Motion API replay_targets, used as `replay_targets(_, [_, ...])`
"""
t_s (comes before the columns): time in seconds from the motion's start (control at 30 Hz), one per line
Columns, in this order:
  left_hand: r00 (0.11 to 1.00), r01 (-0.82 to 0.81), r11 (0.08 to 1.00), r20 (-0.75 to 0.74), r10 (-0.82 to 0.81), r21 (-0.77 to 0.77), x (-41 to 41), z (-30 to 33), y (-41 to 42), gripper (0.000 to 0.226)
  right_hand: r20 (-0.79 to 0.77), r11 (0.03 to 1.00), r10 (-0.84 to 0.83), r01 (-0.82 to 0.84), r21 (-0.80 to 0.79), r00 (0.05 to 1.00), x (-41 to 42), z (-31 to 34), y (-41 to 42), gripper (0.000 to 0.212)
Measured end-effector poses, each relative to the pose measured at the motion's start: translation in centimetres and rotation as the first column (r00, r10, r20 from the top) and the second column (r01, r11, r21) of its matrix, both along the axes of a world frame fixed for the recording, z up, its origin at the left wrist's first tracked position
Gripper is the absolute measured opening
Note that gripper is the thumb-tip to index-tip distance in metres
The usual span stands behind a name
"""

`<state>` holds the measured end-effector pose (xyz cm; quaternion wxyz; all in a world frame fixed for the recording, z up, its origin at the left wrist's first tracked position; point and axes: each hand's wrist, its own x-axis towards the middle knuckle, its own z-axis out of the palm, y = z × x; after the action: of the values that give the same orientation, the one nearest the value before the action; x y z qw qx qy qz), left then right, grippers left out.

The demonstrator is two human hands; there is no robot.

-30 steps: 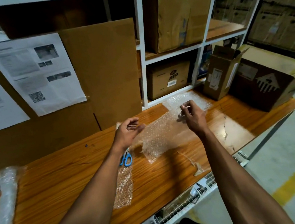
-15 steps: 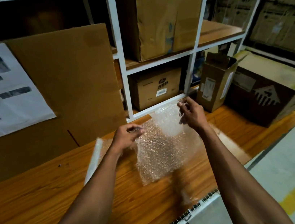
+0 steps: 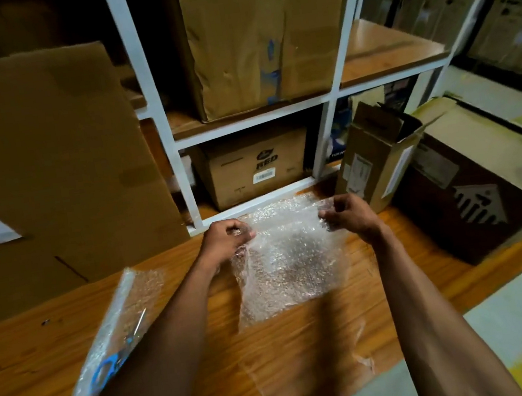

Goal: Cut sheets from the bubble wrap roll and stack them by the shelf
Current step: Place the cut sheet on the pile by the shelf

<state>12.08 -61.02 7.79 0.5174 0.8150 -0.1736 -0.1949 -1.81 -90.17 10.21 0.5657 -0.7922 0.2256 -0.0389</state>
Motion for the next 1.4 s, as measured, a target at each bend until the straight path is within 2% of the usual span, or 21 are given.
replay_targets(0.2, [0.997, -0.007, 0.998, -0.072, 0.012, 0.069, 2.4, -2.1, -3.9, 0.020, -0.017, 0.966, -0.123, 0.116, -0.229, 0.992, 2.5, -1.4, -3.5, 0.005])
replay_targets(0.33, [0.994, -0.068, 0.992, -0.075, 0.077, 0.109, 4.5, -3.4, -6.2, 0.021, 0.030, 0.926, -0.122, 0.125, -0.357, 0.992, 5.5, -2.1, -5.0, 0.029])
replay_targets(0.47, [0.989, -0.137, 0.977, -0.038, 0.145, 0.166, 6.5, -4.7, -8.1, 0.019, 0.058, 0.909, -0.101, 0.116, -0.401, 0.993, 8.5, -2.8, -5.8, 0.016])
replay_targets(0.73, [0.959, -0.276, 0.926, 0.007, 0.284, 0.255, 9.8, -7.8, -10.7, 0.016, 0.069, 0.908, -0.087, 0.107, -0.404, 0.994, 12.8, -6.9, -7.9, 0.021])
replay_targets(0.83, [0.955, -0.292, 0.902, 0.057, 0.289, 0.318, 10.5, -9.4, -11.1, 0.013, 0.033, 0.917, -0.099, 0.104, -0.386, 0.995, 13.7, -8.0, -7.9, 0.027])
replay_targets(0.97, [0.942, -0.332, 0.867, 0.177, 0.285, 0.371, 10.9, -11.1, -11.3, 0.014, -0.041, 0.965, -0.135, 0.122, -0.233, 0.990, 14.5, -10.1, -8.3, 0.022])
replay_targets(1.07, [0.920, -0.370, 0.858, 0.266, 0.286, 0.357, 10.7, -12.0, -11.4, 0.019, -0.054, 0.975, -0.212, 0.207, -0.084, 0.976, 14.9, -10.4, -8.1, 0.041])
replay_targets(1.1, [0.909, -0.388, 0.851, 0.301, 0.290, 0.354, 10.4, -12.0, -11.5, 0.023, -0.054, 0.965, -0.253, 0.248, -0.085, 0.966, 14.9, -10.2, -7.8, 0.046])
replay_targets(1.13, [0.892, -0.414, 0.837, 0.343, 0.294, 0.358, 10.0, -11.9, -11.7, 0.028, -0.038, 0.956, -0.268, 0.261, -0.136, 0.963, 14.8, -9.9, -7.4, 0.047])
replay_targets(1.2, [0.847, -0.470, 0.788, 0.455, 0.276, 0.397, 8.7, -11.5, -12.4, 0.033, 0.015, 0.905, -0.229, 0.218, -0.366, 0.973, 14.1, -10.0, -6.2, 0.049])
replay_targets(1.27, [0.821, -0.475, 0.763, 0.533, 0.205, 0.438, 6.8, -10.9, -13.4, 0.036, 0.097, 0.780, -0.093, 0.133, -0.611, 0.991, 13.2, -11.0, -4.7, 0.053])
replay_targets(1.3, [0.823, -0.440, 0.770, 0.551, 0.139, 0.462, 5.7, -10.7, -13.9, 0.037, 0.115, 0.722, -0.014, 0.090, -0.685, 0.993, 12.9, -12.0, -4.2, 0.053])
replay_targets(1.4, [0.829, -0.226, 0.791, 0.539, -0.150, 0.568, 2.8, -11.1, -15.2, 0.042, -0.014, 0.682, 0.163, -0.123, -0.721, 0.987, 12.4, -14.7, -2.8, 0.054])
